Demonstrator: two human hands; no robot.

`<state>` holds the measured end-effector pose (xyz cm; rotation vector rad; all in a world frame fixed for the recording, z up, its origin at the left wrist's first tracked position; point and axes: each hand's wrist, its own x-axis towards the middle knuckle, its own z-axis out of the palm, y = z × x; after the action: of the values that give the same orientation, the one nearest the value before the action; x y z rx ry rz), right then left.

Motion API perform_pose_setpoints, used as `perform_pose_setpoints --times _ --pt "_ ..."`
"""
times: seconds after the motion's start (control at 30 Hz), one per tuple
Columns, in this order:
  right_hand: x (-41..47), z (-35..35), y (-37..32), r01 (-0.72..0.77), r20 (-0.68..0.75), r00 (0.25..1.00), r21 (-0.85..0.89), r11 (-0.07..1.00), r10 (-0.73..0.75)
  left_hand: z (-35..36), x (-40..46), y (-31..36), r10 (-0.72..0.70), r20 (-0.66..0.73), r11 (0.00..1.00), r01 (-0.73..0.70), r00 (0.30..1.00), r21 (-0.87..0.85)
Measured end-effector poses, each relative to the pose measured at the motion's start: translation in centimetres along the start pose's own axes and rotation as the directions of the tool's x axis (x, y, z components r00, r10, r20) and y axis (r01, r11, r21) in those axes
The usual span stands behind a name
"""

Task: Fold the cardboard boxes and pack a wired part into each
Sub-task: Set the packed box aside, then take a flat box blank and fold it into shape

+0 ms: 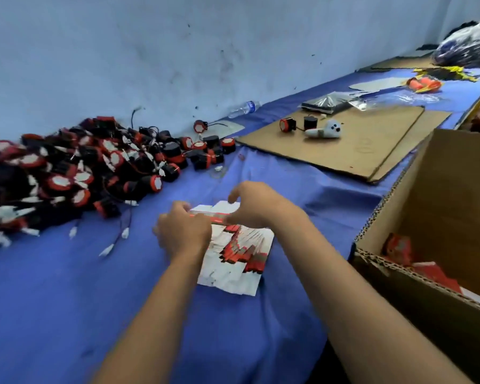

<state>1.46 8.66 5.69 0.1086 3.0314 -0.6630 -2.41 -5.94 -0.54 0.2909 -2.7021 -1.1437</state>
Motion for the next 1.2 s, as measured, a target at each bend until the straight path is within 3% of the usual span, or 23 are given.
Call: perform_pose_setpoints --times 0.07,0.2,0.3,0.4,0.47,0.57,0.67,0.77,0.8,0.93,1.03,1.1,1.2 --pt "3.1 3.0 -0.6 0.005 0.062 0.998 -0.037 0.999 -0.003 -0.5 2.1 -2.8 -0.136 0.036 0.991 0.135 0.990 0.021" --pt "7.0 6.4 -0.8 0.008 0.153 0.988 -0.046 0.999 -0.001 0.1 5.2 -5.0 -0.193 0.077 0.968 0.203 0.978 -0.147" --pt "8.4 7.2 -0.5 0.064 0.159 0.986 -0.023 0.998 -0.060 0.3 6.3 -4.5 -0.190 -0.024 0.924 0.170 0.982 -0.342" --pt "8.5 6.9 -0.9 0.139 0.061 0.988 0.041 0.989 -0.141 0.2 6.4 -3.8 -0.136 -0.123 0.882 0.063 0.983 -0.466" --pt "8.1 6.4 -1.7 0.176 -0.032 0.984 0.107 0.979 -0.174 -0.6 6.3 -3.3 -0.090 -0.117 0.785 -0.002 0.989 -0.620" --pt "7.3 6.1 -4.6 0.241 -0.132 0.968 0.253 0.937 -0.213 -3.7 6.0 -3.6 -0.090 -0.146 0.561 -0.071 0.985 -0.825" --pt "6.4 7.3 -9.2 0.298 -0.183 0.953 0.436 0.849 -0.241 -7.8 5.2 -6.1 -0.121 -0.154 0.423 -0.089 0.981 -0.902" --pt "4.9 10.3 -14.4 0.331 -0.242 0.943 0.624 0.708 -0.228 -12.0 3.6 -10.9 0.012 -0.014 0.347 -0.017 1.000 -0.938" --pt "4.4 11.7 -16.3 0.323 -0.218 0.946 0.685 0.653 -0.239 -13.5 2.9 -13.0 0.045 0.039 0.352 0.021 0.998 -0.936" --pt "2.3 16.2 -20.9 0.196 -0.016 0.927 0.873 0.446 -0.376 -17.2 1.0 -19.7 -0.036 0.157 0.364 0.159 0.987 -0.918" --pt "1.2 18.8 -22.7 0.146 0.051 0.870 0.923 0.355 -0.491 -19.4 0.1 -23.9 -0.012 0.287 0.259 0.280 0.958 -0.924" --pt "1.0 19.3 -22.0 0.138 0.020 0.854 0.954 0.265 -0.519 -19.9 -0.1 -24.0 0.108 0.364 0.268 0.325 0.925 -0.907" --pt "1.0 20.6 -22.2 0.129 -0.025 0.844 0.979 0.158 -0.536 -20.2 0.1 -24.8 0.291 0.370 0.262 0.298 0.882 -0.918"
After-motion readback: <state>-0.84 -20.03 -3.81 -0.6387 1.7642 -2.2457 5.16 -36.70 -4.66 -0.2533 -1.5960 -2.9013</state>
